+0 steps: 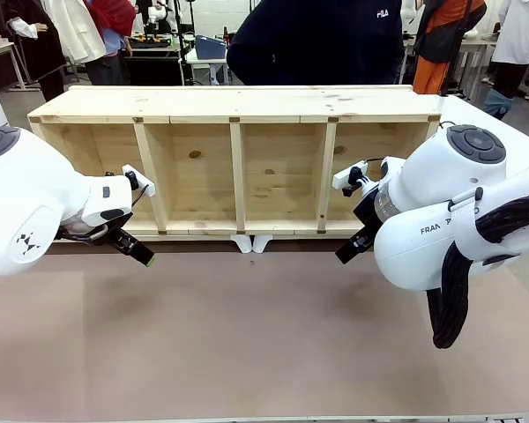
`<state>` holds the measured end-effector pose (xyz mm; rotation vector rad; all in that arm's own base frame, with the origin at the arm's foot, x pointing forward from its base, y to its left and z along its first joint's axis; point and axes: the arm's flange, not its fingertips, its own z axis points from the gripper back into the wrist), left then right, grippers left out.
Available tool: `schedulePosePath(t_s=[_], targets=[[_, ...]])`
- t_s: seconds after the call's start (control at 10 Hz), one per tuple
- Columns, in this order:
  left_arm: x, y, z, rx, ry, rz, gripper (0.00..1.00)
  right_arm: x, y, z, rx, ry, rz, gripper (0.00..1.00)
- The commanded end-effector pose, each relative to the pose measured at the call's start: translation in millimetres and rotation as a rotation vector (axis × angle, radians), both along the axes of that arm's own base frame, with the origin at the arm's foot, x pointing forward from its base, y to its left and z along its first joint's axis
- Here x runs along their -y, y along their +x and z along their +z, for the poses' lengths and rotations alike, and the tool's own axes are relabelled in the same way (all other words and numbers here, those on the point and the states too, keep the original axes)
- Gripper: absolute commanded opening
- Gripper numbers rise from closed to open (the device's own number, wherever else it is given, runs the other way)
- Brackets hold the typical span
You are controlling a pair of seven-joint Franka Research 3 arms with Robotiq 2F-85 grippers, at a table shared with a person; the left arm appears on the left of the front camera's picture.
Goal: Perform cable management.
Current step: When the cord part of the Power Cable appears at the lower middle area of the table and stops, grasp the cord part of the Power Cable.
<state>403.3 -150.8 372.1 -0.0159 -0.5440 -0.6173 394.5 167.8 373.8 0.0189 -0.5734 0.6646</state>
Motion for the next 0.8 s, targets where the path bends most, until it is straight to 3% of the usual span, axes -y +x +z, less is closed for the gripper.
schedulePosePath(t_s=[0.0,0.7], targets=[[-0.6,0.2,0.0,0.000,-0.001,0.001,1.00,0.1,0.0,0.0,0.000,0.001,0.000,1.00],[-0.6,0.2,0.0,0.000,-0.001,0.001,1.00,0.1,0.0,0.0,0.000,0.001,0.000,1.00]])
